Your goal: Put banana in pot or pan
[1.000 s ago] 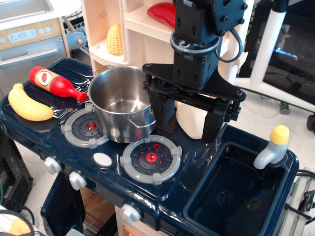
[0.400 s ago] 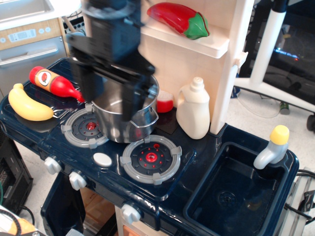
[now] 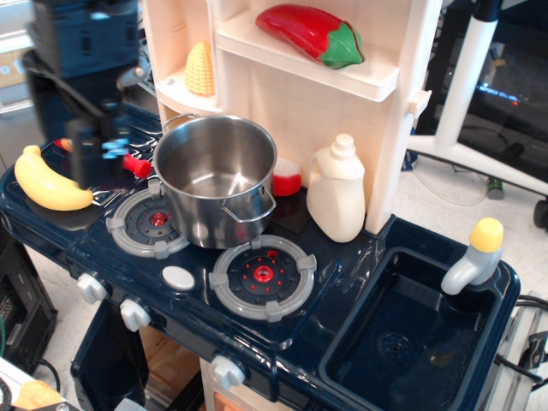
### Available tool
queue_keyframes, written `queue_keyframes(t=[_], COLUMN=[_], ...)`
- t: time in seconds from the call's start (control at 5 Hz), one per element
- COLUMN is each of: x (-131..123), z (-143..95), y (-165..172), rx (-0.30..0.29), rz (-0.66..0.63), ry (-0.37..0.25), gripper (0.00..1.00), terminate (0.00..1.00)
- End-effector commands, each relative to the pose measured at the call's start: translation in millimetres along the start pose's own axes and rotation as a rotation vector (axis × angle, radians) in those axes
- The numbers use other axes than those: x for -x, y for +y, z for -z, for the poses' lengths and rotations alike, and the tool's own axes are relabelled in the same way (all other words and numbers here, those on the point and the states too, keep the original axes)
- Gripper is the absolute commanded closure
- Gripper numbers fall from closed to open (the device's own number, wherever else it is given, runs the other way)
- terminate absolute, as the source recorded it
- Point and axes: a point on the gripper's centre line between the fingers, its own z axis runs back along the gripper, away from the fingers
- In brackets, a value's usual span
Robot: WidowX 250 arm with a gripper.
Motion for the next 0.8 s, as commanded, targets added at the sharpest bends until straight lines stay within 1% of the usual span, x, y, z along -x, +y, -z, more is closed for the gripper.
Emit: queue_keyframes(t=[0.0,0.2,0.4,0.6], x=[1.0,6.2,-5.7,-4.6], z=[-5.9,0.4,10.3,31.0], y=[34.5,63.0,71.2,84.2], rx=[0.05,0.097,0.02,-0.152], rz=[0.364,0.529,0.634,0.897], ry=[-0.17,-0.232,-0.202,-0.013], gripper=[0.0,0.0,0.0,0.0], terminate=[0.0,0.0,0.0,0.0])
